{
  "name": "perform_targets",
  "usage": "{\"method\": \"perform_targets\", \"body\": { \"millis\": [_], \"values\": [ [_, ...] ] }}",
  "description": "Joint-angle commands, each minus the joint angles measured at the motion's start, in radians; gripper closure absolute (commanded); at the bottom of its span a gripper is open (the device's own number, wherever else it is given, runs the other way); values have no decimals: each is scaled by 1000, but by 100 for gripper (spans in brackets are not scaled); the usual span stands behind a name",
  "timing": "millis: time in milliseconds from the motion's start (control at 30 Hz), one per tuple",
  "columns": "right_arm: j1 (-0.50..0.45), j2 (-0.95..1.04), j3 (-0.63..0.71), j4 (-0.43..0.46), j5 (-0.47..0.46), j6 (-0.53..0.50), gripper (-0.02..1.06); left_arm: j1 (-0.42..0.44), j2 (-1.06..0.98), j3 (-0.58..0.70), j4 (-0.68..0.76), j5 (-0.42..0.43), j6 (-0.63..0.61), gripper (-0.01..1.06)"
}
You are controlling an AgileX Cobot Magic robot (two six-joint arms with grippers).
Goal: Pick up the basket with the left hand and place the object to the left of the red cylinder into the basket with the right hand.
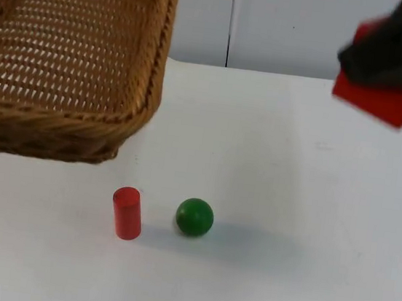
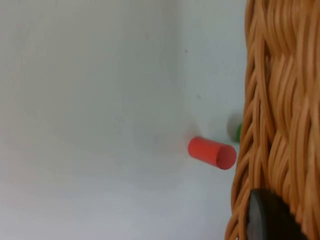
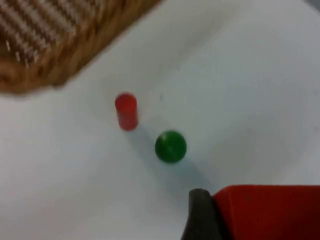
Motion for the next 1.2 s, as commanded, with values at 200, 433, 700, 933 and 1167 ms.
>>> {"method": "perform_targets", "body": {
  "millis": [200,433,700,933,1167],
  "values": [
    [-6,113,-290,-23,119,-18,105,-16,-2,17,-34,-1,34,105],
    [-4,350,-585,28,194,-88,105,-16,-2,17,-34,-1,56,105],
    [0,717,-1017,225,260,-255,105,-16,-2,17,-34,-1,58,105],
    [0,899,-1162,243,202,-282,104,-16,-2,17,-36,-1,65,105],
    [0,978,-1162,268,184,-296,66,-16,-2,17,-38,-1,65,105]
  ]
}}
